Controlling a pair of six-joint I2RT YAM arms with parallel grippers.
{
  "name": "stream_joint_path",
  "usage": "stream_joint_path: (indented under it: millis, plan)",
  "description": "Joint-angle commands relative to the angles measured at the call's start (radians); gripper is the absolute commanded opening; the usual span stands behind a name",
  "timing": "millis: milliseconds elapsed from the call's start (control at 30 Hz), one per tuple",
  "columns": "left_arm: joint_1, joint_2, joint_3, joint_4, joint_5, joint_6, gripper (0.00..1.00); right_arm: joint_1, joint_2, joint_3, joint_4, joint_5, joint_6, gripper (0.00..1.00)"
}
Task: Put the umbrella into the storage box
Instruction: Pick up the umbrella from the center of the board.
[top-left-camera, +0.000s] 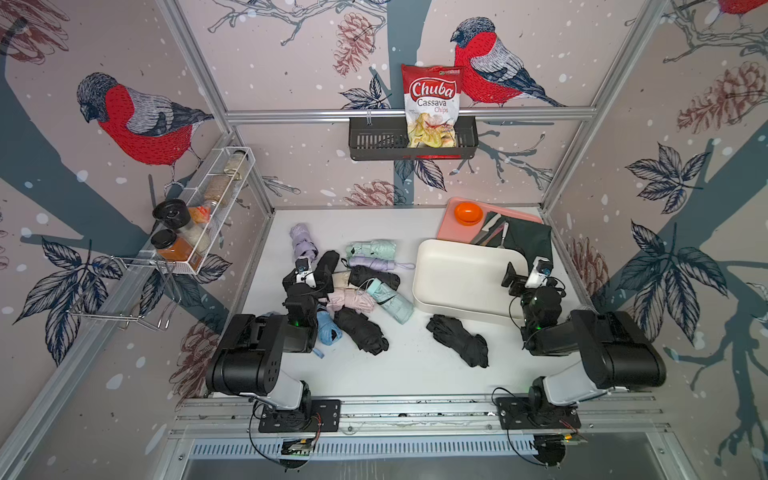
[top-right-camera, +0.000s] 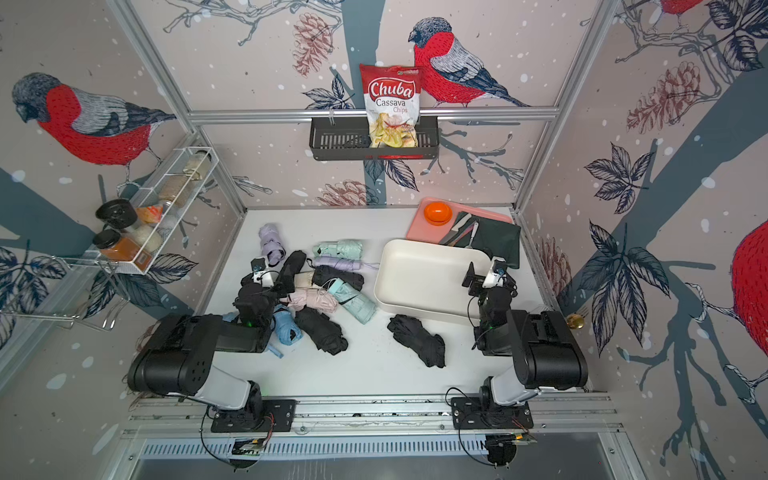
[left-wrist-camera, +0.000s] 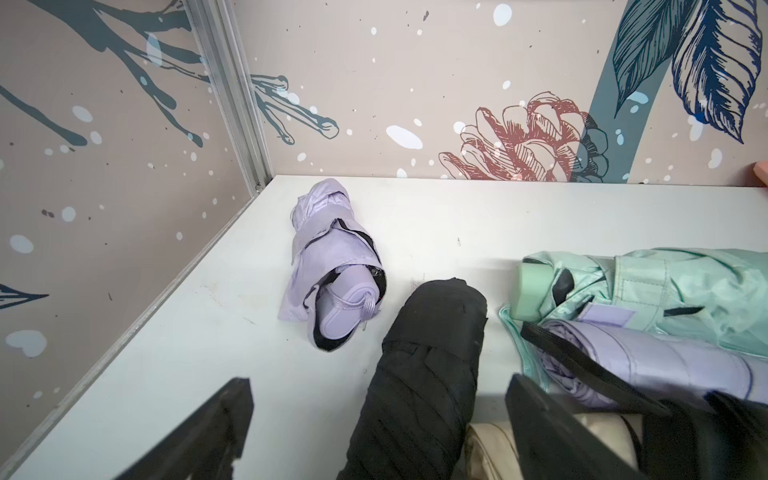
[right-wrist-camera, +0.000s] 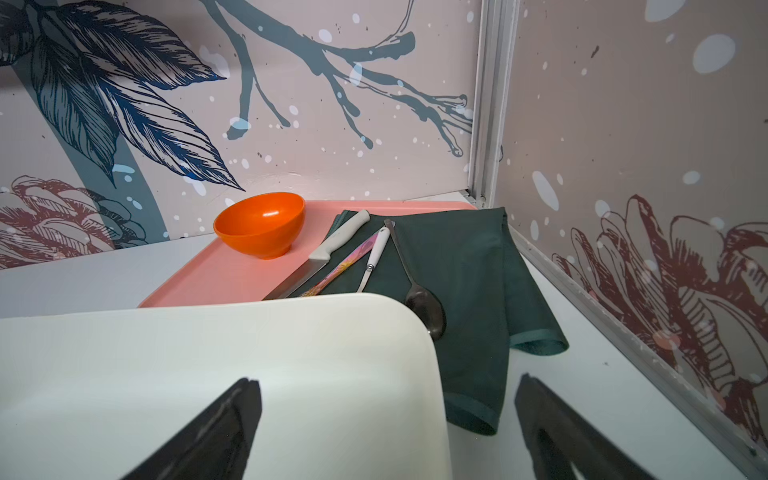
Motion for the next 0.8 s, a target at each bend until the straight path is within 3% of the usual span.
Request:
stream_joint_path:
  millis: [0,767]
  plan:
    - [-0.001,-0.001,0.001,0.027,0.008,0.005,0.98,0.000,-0.002,0.002,0.007,-0.002,0.002,1.00]
    - [-0.001,0.001,0.003,0.027,0.007,0.005,0.98,-0.009,-0.003,0.006,0.002,-0.016,0.009,1.00]
